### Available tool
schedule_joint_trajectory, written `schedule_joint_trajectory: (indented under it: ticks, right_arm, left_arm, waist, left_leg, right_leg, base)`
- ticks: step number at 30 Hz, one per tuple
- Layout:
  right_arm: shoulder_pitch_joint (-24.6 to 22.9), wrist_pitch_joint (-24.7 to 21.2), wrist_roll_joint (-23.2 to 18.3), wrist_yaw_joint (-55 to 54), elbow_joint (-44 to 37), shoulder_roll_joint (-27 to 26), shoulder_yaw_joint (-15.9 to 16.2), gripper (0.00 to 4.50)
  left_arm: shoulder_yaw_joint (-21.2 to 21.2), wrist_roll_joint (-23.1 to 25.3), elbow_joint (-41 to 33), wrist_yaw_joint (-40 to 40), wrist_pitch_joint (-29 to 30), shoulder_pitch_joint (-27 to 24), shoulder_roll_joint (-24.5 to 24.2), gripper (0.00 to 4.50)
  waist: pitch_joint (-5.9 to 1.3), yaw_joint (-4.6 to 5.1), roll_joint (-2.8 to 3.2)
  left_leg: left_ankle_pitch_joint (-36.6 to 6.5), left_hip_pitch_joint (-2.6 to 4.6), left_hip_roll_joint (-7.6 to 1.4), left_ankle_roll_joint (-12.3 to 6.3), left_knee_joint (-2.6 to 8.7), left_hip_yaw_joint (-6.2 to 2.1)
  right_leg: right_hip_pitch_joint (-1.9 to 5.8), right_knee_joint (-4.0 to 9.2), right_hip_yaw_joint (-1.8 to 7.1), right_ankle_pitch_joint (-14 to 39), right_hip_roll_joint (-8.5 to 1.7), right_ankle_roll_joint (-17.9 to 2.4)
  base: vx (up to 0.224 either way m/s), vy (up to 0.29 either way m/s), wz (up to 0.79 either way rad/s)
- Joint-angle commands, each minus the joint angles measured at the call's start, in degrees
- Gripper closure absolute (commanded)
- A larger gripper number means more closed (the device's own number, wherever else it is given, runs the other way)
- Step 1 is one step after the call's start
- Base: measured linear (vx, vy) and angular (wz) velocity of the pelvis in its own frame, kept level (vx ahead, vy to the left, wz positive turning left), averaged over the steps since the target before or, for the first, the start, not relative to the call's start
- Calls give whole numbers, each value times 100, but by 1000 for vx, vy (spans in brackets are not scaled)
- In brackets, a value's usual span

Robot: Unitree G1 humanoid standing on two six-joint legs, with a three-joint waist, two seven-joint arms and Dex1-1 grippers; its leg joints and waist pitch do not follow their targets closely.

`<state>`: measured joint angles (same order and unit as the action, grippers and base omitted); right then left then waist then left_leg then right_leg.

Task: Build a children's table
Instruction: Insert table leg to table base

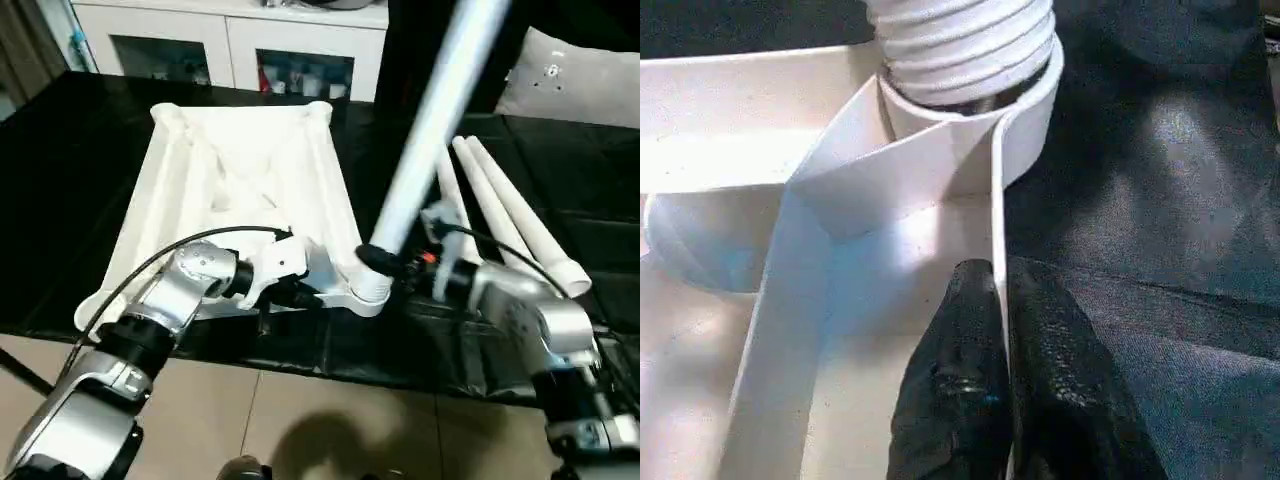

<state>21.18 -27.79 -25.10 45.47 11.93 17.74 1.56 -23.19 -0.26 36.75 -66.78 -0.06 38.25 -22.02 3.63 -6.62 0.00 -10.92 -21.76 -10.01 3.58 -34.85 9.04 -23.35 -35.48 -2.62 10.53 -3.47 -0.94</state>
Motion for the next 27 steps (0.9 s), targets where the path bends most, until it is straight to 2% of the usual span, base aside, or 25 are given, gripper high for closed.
schedule_joint_trajectory:
  ticks: [1, 2, 4, 6, 11, 14, 16, 18, 20, 21, 22, 26, 27]
  right_arm:
    - [-309, 14, 194, 48, 132, 68, 165, 261]
    - [-408, 109, 208, 63, 47, 65, 171, 261]
    - [-566, 347, 351, 59, -62, 94, 244, 261]
    - [-712, 774, 644, 14, -89, 137, 392, 261]
    - [-737, 1111, 850, -93, -14, 129, 458, 261]
    - [-655, 1300, 1113, -92, 106, 218, 672, 261]
    - [-571, 1307, 1262, 14, 176, 287, 849, 261]
    - [-452, 1246, 1378, 131, 288, 351, 1019, 261]
    - [-331, 1124, 1427, 269, 400, 393, 1151, 261]
    - [-278, 1084, 1446, 338, 456, 403, 1201, 261]
    - [-212, 1058, 1485, 493, 515, 441, 1305, 261]
    - [-32, 901, 1501, 851, 699, 470, 1518, 261]
    - [69, 841, 1504, 968, 813, 447, 1603, 261]
  left_arm:
    - [384, -270, -33, 212, -107, 159, 102, 450]
    - [412, -280, -16, 234, -105, 162, 122, 450]
    - [442, -290, -7, 233, -93, 156, 136, 450]
    - [447, -283, -10, 217, -91, 136, 142, 450]
    - [441, -239, 4, 186, -106, 127, 139, 450]
    - [370, -109, 41, 157, -200, 133, 82, 450]
    - [311, -17, 67, 140, -285, 143, 34, 450]
    - [246, 57, 91, 81, -368, 162, -15, 450]
    - [208, 65, 65, -24, -399, 167, -51, 450]
    - [202, 57, 58, -71, -402, 172, -59, 450]
    - [190, 59, 70, -120, -416, 201, -66, 450]
    - [165, 56, 165, -257, -462, 319, -63, 450]
    - [157, 64, 252, -312, -497, 398, -53, 450]
  waist:
    - [-369, 19, 15]
    - [-368, 17, 10]
    - [-348, 14, 18]
    - [-356, 13, 23]
    - [-347, 21, 31]
    - [-322, 43, 29]
    - [-310, 56, 12]
    - [-310, 65, 19]
    - [-283, 76, 57]
    - [-291, 96, 40]
    - [-254, 112, 86]
    - [-268, 146, 64]
    - [-244, 155, 98]
  left_leg:
    - [-1040, 110, -305, -17, 461, -38]
    - [-1017, 103, -296, -42, 474, -42]
    - [-1197, 120, -292, -29, 497, -37]
    - [-1169, 129, -302, -23, 505, -40]
    - [-1231, 124, -306, -50, 521, -40]
    - [-1409, 129, -299, -14, 541, -45]
    - [-1483, 137, -298, -13, 547, -45]
    - [-1500, 135, -294, -21, 551, -51]
    - [-1577, 143, -304, -12, 559, -54]
    - [-1609, 141, -302, 0, 566, -58]
    - [-1651, 131, -300, 7, 575, -63]
    - [-1644, 147, -301, -23, 570, -53]
    - [-1669, 142, -301, -25, 578, -56]
  right_leg:
    - [309, 406, 269, 790, -512, -1292]
    - [322, 404, 263, 822, -505, -1275]
    - [318, 465, 268, 1266, -518, -1165]
    - [310, 467, 270, 1307, -513, -1121]
    - [291, 482, 269, 1399, -508, -1102]
    - [283, 513, 272, 1688, -501, -1029]
    - [276, 540, 283, 1896, -507, -962]
    - [278, 545, 283, 1984, -503, -928]
    - [252, 559, 292, 2032, -504, -932]
    - [262, 544, 285, 1970, -491, -967]
    - [251, 543, 290, 1939, -491, -996]
    - [265, 537, 290, 1726, -485, -1093]
    - [259, 540, 288, 1696, -479, -1116]
  base:
    - [0, 0, 0]
    - [0, 0, 0]
    - [0, 0, 0]
    - [0, 0, 0]
    - [0, 0, 0]
    - [0, 0, 0]
    - [0, 0, 0]
    - [0, 0, 0]
    - [0, 0, 0]
    - [0, 0, 0]
    - [0, 0, 0]
    - [0, 0, 0]
    - [0, 0, 0]
